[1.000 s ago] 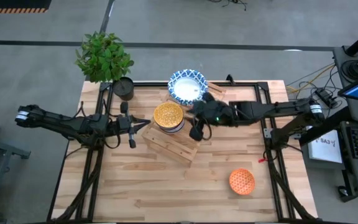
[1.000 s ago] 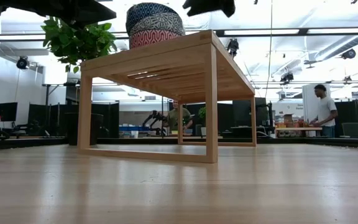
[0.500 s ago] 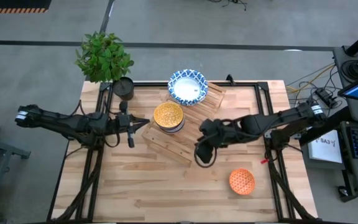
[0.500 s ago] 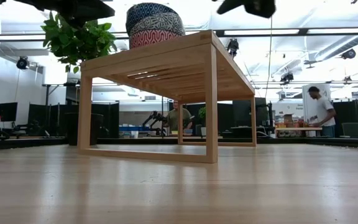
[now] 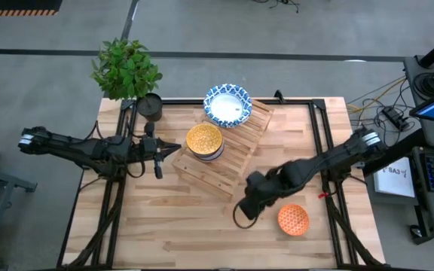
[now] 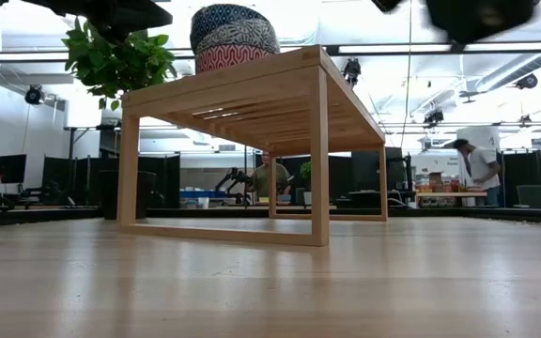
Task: Place and stack bowls onto a shelf
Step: Stack the orange patterned bowl on top of the yellow patterned bowl on the shelf
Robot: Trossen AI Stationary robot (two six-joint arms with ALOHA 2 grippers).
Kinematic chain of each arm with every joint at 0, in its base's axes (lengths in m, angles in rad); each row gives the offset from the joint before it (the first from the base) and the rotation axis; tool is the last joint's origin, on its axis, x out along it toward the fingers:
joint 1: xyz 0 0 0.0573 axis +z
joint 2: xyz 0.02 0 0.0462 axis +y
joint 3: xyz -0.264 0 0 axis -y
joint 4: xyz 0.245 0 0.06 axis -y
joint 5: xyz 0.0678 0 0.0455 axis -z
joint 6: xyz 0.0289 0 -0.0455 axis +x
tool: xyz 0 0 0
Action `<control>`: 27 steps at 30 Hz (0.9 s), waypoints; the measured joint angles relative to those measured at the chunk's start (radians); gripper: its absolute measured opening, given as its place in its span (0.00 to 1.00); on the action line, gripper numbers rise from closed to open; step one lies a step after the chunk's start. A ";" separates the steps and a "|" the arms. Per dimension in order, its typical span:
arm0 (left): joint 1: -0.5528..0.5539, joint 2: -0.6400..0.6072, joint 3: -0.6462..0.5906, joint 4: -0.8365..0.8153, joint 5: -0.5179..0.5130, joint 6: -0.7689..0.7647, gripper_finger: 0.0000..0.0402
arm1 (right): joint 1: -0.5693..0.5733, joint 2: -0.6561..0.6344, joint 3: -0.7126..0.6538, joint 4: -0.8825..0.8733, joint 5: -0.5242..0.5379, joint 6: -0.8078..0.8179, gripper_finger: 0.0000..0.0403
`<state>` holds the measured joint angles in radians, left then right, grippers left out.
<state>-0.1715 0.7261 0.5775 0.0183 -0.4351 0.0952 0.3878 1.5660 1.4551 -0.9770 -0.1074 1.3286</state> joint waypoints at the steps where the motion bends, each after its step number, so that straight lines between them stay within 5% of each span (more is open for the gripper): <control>1: 0.000 0.000 0.000 -0.001 0.000 0.000 0.00 | 0.013 0.022 0.000 -0.022 -0.045 0.029 0.23; 9: 0.000 0.001 -0.002 -0.005 0.000 0.000 0.00 | 0.089 0.179 -0.001 -0.203 -0.258 0.178 0.33; 18: 0.000 0.003 -0.003 -0.007 0.000 0.000 0.00 | 0.104 0.268 -0.001 -0.248 -0.251 0.157 0.46; 27: 0.000 0.003 -0.004 -0.008 0.000 0.000 0.00 | 0.103 0.332 -0.004 -0.249 -0.212 0.080 0.34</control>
<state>-0.1715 0.7296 0.5738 0.0101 -0.4351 0.0952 0.4904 1.8983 1.4509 -1.2256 -0.3190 1.4089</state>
